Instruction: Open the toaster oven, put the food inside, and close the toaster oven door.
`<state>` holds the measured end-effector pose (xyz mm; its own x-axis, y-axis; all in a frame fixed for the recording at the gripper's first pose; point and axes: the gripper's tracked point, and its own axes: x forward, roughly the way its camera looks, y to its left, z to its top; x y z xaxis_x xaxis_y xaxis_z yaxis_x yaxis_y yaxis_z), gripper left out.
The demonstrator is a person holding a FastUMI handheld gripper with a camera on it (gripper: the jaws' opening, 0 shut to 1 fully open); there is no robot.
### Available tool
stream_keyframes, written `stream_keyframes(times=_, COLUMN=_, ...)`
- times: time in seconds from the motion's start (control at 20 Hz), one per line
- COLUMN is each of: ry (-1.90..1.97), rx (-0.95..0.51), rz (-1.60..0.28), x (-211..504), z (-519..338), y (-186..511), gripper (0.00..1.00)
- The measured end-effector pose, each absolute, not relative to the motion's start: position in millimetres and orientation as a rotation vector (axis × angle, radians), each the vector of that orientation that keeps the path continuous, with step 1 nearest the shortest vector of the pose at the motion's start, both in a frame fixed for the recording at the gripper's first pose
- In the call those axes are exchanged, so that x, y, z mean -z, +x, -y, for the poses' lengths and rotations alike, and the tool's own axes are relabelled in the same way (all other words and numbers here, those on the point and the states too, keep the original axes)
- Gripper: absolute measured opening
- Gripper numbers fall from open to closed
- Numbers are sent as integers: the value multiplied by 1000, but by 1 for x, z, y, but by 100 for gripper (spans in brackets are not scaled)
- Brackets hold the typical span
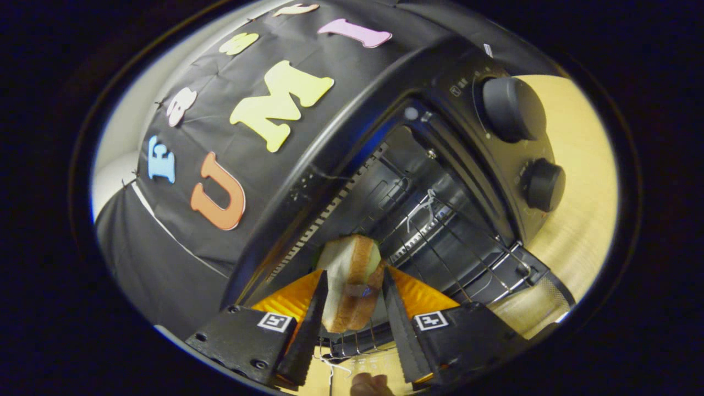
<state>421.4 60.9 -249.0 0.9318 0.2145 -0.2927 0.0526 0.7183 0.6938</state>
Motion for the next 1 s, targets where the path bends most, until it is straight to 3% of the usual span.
stream_keyframes(times=0.15, ry=673, rx=-86, rz=-381, x=248, z=-68, y=412, gripper=68)
stream_keyframes(times=0.25, ry=532, rx=-27, rz=-382, x=247, z=-56, y=405, gripper=83)
stream_keyframes(times=0.4, ry=363, rx=-23, rz=-360, x=241, z=-55, y=393, gripper=96)
stream_keyframes(times=0.65, ry=206, rx=-29, rz=-336, x=235, z=-51, y=351, gripper=99)
stream_keyframes(times=1.0, ry=74, rx=2, rz=-411, x=280, z=-48, y=271, gripper=100)
